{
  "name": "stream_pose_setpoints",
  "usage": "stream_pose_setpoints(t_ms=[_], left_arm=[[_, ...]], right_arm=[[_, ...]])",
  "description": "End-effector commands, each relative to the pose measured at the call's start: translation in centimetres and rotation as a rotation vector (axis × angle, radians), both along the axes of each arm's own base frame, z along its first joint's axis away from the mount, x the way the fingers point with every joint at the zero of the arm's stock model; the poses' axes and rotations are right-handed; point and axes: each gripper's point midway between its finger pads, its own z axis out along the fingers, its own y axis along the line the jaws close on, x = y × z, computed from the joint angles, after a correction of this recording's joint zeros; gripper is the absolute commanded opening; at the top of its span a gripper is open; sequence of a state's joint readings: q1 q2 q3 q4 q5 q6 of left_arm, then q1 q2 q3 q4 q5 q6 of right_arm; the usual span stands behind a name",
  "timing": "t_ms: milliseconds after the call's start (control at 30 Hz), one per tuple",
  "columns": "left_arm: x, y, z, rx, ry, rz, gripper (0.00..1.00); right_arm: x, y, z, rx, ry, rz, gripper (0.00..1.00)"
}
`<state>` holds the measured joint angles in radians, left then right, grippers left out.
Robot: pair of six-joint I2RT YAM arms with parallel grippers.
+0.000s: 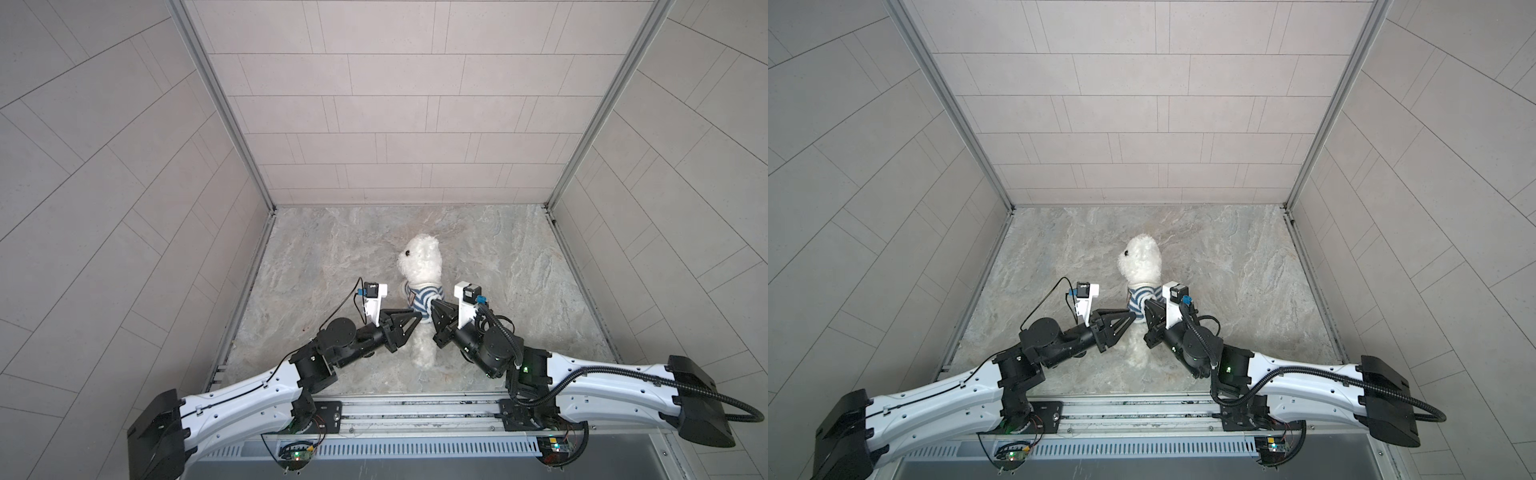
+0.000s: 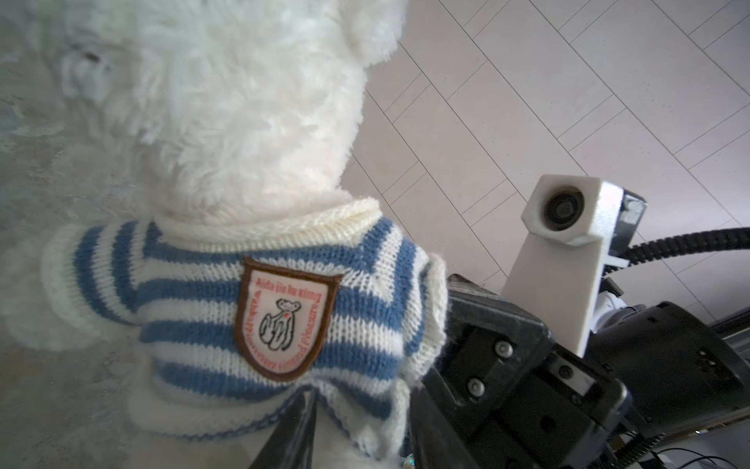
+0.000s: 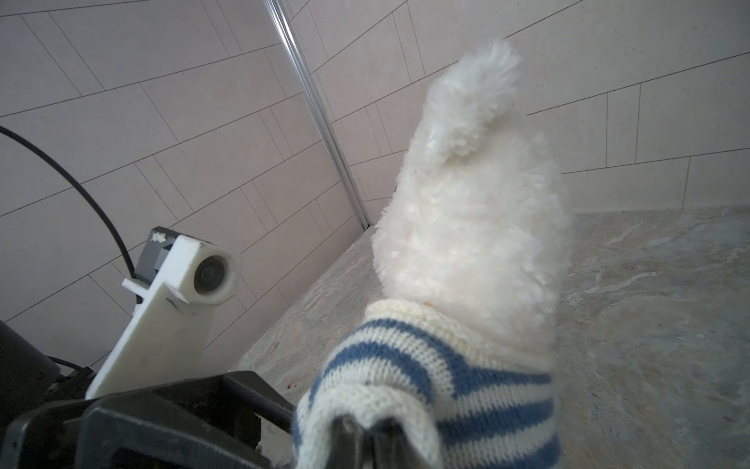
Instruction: Dress the teddy bear
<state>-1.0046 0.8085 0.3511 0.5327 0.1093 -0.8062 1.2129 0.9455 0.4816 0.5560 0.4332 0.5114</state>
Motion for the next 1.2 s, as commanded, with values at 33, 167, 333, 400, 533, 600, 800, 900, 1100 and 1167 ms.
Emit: stream_pose_setpoints(t_ms=[33, 167, 333, 400, 533, 600, 800, 900, 1100, 1167], left_arm=[[0.9, 1.3, 0.4, -0.05, 0.007, 0.086, 0.41], [1.0, 2.1, 0.9, -0.056, -0.008, 0.115, 0.29], [1.1, 3.7, 1.8, -0.037, -0.068, 0.17, 0.04], [1.0, 4.1, 2.2, -0.025, -0.085, 0.181, 0.0], [1.8, 5.5, 2.2, 0.018, -0.097, 0.243, 0.0], [2.4, 6.3, 1.8, 0.034, -0.083, 0.272, 0.0], [3.7, 8.5, -0.2, 0.066, -0.03, 0.344, 0.0], [3.8, 8.9, -0.4, 0.084, -0.036, 0.357, 0.0], [4.1, 9.6, -0.9, 0.123, -0.053, 0.391, 0.0], [4.3, 9.7, -1.2, 0.145, -0.064, 0.401, 0.0]], right_arm=[[-1.0, 0.4, 2.5, 0.106, -0.059, 0.059, 0.0], [-1.6, 1.0, 3.1, 0.116, -0.076, 0.107, 0.0], [-2.3, 1.8, 3.7, 0.127, -0.095, 0.166, 0.0], [-2.5, 1.8, 3.7, 0.134, -0.101, 0.176, 0.0], [-3.1, 1.9, 4.3, 0.139, -0.121, 0.211, 0.0], [-3.4, 1.9, 4.6, 0.13, -0.13, 0.23, 0.0], [-4.1, 1.5, 4.9, 0.118, -0.136, 0.257, 0.0], [-4.5, 1.6, 5.0, 0.115, -0.138, 0.283, 0.0], [-5.6, 2.2, 5.3, 0.117, -0.141, 0.362, 0.0], [-6.1, 2.3, 5.6, 0.12, -0.141, 0.39, 0.0]])
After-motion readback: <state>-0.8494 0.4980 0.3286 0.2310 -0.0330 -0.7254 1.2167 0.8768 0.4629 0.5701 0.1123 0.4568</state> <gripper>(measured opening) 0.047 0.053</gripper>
